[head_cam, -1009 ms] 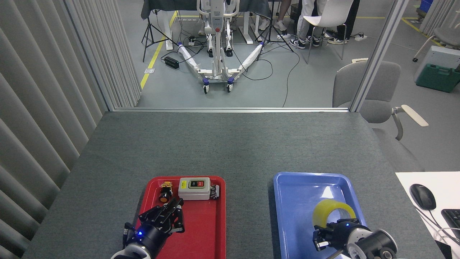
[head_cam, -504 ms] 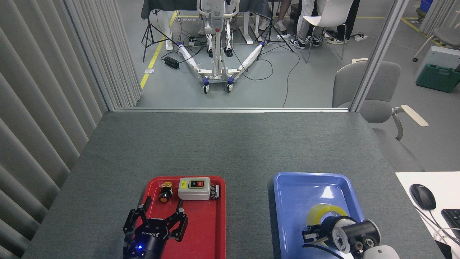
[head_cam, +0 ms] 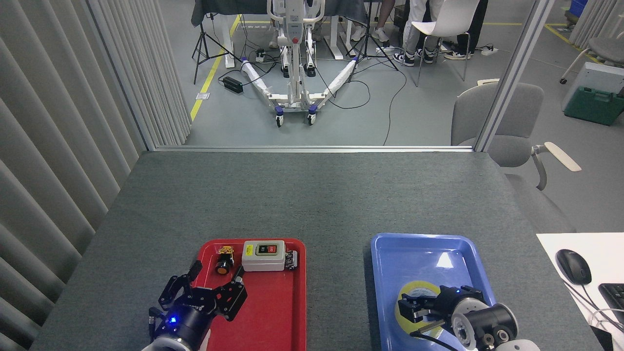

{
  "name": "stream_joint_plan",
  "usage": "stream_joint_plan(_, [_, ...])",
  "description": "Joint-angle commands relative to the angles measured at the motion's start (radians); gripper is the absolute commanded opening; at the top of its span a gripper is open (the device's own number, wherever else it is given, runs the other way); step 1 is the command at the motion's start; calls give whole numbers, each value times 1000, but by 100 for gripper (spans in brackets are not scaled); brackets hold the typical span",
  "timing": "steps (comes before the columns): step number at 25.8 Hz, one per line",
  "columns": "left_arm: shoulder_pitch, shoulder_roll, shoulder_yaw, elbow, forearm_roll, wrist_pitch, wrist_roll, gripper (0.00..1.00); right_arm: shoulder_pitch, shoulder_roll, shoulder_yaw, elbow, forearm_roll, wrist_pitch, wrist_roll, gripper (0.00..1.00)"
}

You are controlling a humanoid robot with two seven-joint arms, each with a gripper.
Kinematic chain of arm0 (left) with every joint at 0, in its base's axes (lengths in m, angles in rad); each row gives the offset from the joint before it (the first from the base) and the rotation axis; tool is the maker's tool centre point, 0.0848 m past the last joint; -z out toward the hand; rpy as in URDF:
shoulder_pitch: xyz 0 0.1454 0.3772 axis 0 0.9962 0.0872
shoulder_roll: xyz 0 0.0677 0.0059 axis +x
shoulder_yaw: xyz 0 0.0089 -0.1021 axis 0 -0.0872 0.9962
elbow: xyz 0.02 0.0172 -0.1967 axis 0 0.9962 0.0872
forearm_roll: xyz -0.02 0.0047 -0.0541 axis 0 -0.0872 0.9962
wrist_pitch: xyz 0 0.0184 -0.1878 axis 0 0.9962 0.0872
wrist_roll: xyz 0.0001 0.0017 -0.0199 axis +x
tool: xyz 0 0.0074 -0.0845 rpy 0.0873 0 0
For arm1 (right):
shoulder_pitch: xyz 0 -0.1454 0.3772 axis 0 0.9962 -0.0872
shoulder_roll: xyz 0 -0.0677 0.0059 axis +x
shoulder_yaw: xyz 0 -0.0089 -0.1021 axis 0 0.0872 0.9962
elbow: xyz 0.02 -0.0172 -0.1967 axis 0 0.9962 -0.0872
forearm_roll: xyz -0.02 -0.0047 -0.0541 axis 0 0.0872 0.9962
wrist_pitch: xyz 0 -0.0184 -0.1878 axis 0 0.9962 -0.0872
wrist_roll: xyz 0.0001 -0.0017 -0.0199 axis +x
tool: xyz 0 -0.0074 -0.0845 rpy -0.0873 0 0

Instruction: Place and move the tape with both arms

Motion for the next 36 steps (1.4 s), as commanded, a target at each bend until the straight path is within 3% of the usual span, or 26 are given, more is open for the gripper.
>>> stream_joint_plan(1, [3,32,12,4,0,-18,143,100,77,6,-67,-26,3,-14,-444,99])
stream_joint_plan(4, [3,49,18,61,9,-15,287,100,133,11,-115,-23,54,-65,-809,99])
stream_joint_plan(6, [9,52,17,68,12,-21,294,100,169,16,-139,-25,83,-86,-878,99])
stream_joint_plan(15, [38,40,46,-10,9,-17,308,100,218,33,-142,-23,86,-71,-972,99])
stream_joint_plan(36, [54,46,77,-16,9,-21,310,100,225,60,-179,-11,80,-71,-950,100])
